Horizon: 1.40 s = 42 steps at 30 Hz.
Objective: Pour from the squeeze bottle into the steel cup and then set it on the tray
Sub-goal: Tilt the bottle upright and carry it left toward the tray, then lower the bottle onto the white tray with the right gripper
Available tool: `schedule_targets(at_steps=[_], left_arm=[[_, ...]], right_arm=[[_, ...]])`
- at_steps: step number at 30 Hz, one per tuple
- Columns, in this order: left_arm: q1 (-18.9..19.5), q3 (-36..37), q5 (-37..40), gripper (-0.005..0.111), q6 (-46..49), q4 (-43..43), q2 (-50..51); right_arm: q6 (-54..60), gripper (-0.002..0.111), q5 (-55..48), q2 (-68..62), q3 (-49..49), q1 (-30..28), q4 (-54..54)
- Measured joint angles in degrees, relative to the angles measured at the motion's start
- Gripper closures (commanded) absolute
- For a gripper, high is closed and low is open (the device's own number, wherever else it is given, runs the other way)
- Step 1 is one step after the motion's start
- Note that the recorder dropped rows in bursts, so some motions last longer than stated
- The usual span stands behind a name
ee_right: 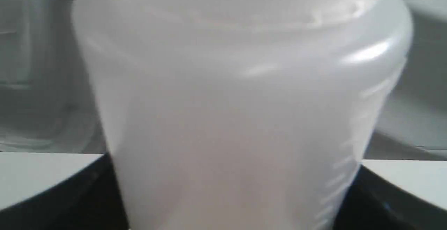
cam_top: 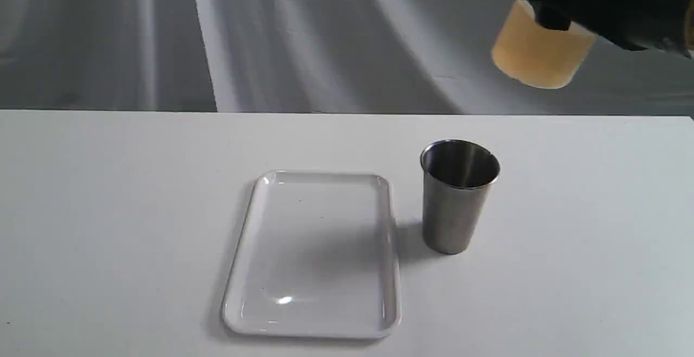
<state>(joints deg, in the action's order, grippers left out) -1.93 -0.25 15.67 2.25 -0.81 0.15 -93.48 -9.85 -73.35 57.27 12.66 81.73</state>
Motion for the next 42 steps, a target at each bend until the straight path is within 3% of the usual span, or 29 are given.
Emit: schedule_targets(at_steps=[18,26,34,42], left_arm=[[0.0,0.0,0.0,0.107,0.0,0.0,0.0],[0.0,0.0,0.0,0.107,0.0,0.0,0.0],[0.0,0.0,0.0,0.107,0.0,0.0,0.0],[0.0,0.0,0.0,0.107,0.0,0.0,0.0]], right_arm=[[3.5,0.108,1.6,2.9,0.0,0.0,-25.2],[35.6,0.108,15.9,2.9,-0.3,0.6,-38.3],[68.7,0.108,27.7,0.6,-4.0,5.5,-57.0],[82.8,0.108,27.9,-6.8,-5.5,10.5,-72.2]])
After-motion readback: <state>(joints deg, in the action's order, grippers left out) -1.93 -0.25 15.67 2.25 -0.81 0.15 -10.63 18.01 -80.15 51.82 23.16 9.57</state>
